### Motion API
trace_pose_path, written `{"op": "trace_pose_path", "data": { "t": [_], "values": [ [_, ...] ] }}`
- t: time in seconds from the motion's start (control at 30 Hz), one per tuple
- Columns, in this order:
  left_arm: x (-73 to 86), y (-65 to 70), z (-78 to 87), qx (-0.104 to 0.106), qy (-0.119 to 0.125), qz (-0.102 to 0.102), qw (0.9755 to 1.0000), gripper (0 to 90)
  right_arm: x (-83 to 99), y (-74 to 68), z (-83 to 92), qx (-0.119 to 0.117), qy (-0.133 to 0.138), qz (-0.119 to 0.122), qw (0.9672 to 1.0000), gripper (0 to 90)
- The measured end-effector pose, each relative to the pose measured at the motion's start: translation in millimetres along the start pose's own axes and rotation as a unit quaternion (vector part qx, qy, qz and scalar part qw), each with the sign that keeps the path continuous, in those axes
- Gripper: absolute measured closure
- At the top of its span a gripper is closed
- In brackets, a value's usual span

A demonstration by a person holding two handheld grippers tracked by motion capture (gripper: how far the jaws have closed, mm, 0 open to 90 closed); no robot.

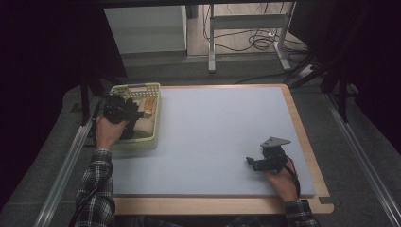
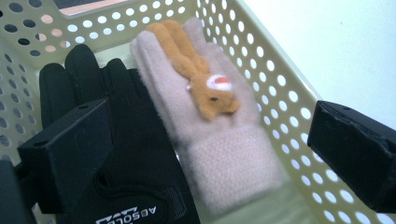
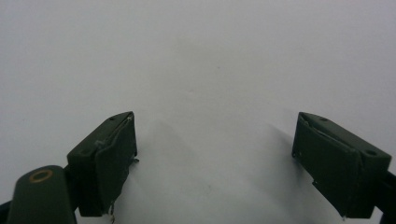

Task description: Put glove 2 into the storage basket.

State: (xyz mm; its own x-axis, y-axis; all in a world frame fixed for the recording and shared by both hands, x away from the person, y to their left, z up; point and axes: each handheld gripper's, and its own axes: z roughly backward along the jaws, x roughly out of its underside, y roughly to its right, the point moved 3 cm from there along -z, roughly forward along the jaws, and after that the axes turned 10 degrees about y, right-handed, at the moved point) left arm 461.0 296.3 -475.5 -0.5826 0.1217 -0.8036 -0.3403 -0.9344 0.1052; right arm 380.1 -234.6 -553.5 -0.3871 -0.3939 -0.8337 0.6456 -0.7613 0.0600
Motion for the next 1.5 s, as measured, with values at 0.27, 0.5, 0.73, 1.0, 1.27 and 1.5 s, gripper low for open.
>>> {"op": "trace_pose_path", "data": {
  "t": [0.27, 0.5, 0.73, 1.0, 1.27, 1.5],
  "values": [
    [4.6, 7.6, 11.4, 0.003, 0.002, -0.024, 0.9997, 0.0, 0.0, 0.0, 0.0, 0.0, 0.0, 0.0, 1.0, 13.6],
    [9.9, 13.4, 20.0, 0.022, 0.014, -0.017, 0.9995, 0.0, 0.0, 0.0, 0.0, 0.0, 0.0, 0.0, 1.0, 13.6],
    [15.3, 26.8, 26.0, 0.038, 0.022, -0.029, 0.9986, 0.0, -0.1, -0.3, 0.1, 0.0, 0.0, -0.001, 1.0, 13.6],
    [20.7, 53.1, 30.4, 0.06, 0.033, -0.052, 0.9963, 0.0, -0.1, -0.4, 0.4, 0.001, -0.001, 0.0, 1.0, 13.6],
    [24.4, 84.5, 34.5, 0.092, 0.046, -0.075, 0.9919, 0.0, -0.1, -0.3, 0.4, 0.0, -0.001, 0.001, 1.0, 13.6],
    [24.8, 108.5, 37.3, 0.116, 0.055, -0.094, 0.9873, 0.0, -0.1, -0.4, 0.5, 0.001, -0.001, 0.001, 1.0, 13.6]
  ]
}}
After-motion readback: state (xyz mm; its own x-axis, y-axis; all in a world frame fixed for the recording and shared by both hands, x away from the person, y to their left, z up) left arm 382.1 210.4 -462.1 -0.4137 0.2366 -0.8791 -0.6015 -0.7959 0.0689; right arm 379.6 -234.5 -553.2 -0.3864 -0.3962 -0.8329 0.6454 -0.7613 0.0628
